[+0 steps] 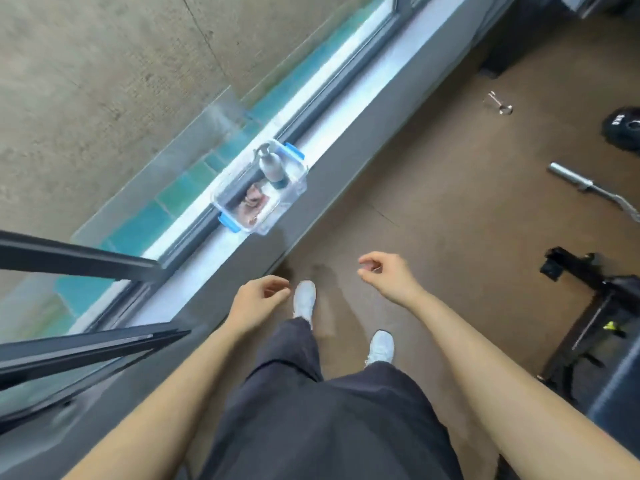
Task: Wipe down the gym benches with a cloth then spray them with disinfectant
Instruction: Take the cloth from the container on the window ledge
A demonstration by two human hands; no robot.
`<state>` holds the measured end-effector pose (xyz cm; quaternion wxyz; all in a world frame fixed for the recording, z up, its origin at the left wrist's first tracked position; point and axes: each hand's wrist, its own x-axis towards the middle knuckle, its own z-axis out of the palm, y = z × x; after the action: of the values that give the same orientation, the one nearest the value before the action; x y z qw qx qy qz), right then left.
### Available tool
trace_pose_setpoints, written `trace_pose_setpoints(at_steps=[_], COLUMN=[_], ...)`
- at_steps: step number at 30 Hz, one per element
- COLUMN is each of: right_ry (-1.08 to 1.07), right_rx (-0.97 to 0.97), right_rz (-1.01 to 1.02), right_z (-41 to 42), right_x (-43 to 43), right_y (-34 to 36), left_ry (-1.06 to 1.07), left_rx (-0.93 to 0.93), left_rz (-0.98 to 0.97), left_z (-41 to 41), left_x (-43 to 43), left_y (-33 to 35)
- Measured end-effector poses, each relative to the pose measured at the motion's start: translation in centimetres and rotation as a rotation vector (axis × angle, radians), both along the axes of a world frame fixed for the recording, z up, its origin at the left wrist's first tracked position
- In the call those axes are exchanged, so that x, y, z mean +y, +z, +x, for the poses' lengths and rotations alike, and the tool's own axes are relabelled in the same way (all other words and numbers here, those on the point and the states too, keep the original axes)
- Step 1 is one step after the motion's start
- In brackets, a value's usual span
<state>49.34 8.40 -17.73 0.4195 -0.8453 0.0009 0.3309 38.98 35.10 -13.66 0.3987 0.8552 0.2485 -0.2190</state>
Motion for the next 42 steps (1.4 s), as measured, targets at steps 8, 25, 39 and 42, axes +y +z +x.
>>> trace_pose_setpoints(at_steps=[8,25,39,42], right_ry=[-0.080,-0.168,-0.150,-0.141], right_rx=[0.090,-0.037,-0.072,-0.015], right_rz=[0.028,-0.127,-0.121,-0.096], right_z=[10.2,18.6,18.6,19.0], right_x=[13.3,25.7,25.6,25.2], right_y=[-3.8,-17.2,-17.2,-16.8], left_ry=[0.079,-0.338,-0.241,-0.144], left_rx=[0.019,0.349,0.097,-0.017], left_rz=[-0.081,0.310,0.063,-0.027], left_z=[12.5,29.1,27.2,26.4], left_x=[11.3,19.8,20.3,20.3], left_y=[-6.6,-24.9,-21.6,-18.5])
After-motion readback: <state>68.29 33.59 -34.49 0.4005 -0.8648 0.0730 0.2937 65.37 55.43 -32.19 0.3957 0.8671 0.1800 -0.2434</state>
